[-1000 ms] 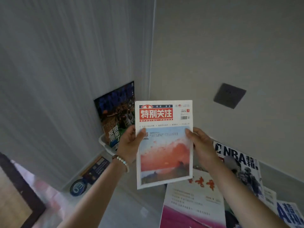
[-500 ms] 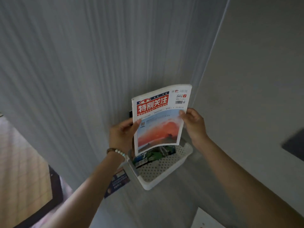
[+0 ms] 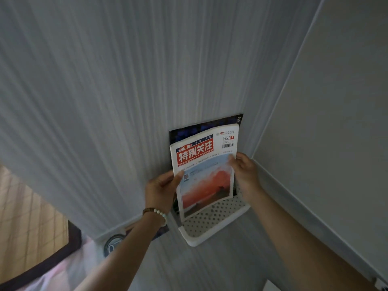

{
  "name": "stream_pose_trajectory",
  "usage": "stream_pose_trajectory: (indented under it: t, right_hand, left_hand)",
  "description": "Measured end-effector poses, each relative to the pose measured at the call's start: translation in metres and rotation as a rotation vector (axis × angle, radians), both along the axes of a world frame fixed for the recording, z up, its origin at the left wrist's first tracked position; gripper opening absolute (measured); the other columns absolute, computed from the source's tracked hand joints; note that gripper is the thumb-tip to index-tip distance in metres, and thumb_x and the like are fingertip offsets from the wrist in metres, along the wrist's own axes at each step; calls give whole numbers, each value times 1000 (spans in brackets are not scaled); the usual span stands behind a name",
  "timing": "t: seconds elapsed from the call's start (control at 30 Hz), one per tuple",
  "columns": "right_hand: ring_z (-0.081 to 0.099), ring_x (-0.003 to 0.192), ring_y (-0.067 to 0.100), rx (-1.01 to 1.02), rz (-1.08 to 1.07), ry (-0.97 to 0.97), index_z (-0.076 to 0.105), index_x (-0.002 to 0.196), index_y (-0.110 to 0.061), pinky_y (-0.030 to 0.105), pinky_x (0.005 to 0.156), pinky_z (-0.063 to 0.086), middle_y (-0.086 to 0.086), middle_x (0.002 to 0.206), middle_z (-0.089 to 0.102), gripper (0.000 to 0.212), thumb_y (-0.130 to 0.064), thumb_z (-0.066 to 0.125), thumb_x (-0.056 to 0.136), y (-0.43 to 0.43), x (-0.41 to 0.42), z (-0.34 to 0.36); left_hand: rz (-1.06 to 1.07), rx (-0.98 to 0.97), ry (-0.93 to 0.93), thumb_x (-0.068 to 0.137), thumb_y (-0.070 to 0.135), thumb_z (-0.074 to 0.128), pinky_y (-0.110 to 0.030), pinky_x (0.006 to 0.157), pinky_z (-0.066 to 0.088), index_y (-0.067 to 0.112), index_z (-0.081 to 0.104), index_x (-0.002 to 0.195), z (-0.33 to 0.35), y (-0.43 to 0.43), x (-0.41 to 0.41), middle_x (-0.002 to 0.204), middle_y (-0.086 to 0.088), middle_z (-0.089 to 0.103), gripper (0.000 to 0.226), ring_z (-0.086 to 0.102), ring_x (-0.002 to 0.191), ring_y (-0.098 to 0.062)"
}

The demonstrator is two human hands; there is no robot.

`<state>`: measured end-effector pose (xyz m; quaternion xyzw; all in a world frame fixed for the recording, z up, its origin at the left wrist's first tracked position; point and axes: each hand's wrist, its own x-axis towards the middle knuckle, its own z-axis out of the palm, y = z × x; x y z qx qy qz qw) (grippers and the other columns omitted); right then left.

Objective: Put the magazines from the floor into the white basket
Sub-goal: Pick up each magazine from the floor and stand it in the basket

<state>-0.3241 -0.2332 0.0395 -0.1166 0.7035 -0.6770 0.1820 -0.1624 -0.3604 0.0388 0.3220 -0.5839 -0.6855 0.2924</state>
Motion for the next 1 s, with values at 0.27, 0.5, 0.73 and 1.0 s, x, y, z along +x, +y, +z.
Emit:
stream_pose_trajectory:
  t: [0.27, 0.5, 0.73, 1.0]
  right_hand:
    - [66, 102, 25, 5, -31, -6, 61, 111, -15, 43, 89, 55, 9, 112, 67, 29, -28, 66, 85, -3, -2, -8]
    - [55, 109, 11, 52, -55, 32, 54, 126, -18, 8, 70, 45, -3, 121, 57, 41, -28, 63, 87, 30, 16, 7]
    - [53, 114, 13, 78, -251, -42, 54, 127, -13, 24, 92, 40, 3, 130, 56, 43, -15, 65, 86, 126, 77, 6]
    - [48, 121, 17, 238, -531, -228, 51, 129, -22, 26, 87, 41, 4, 136, 50, 43, -21, 63, 88, 239, 199, -40]
  left_hand:
    - [98, -125, 37, 72, 16, 72, -12, 54, 53, 31, 69, 75, 3, 4, 2, 69, 25, 71, 15, 69, 71, 3]
    - [206, -343, 37, 71, 21, 74, 0, 58, 46, 38, 55, 94, 28, 19, 19, 93, 21, 60, 35, 58, 81, 12]
    - [-209, -311, 98, 72, 6, 73, -4, 61, 48, 26, 59, 89, 31, 90, 33, 89, 14, 64, 30, 61, 72, 9]
    - [-866, -91, -508, 78, 31, 68, -28, 89, 45, 15, 43, 128, -55, 155, 62, 135, -5, 47, 58, 52, 114, -21]
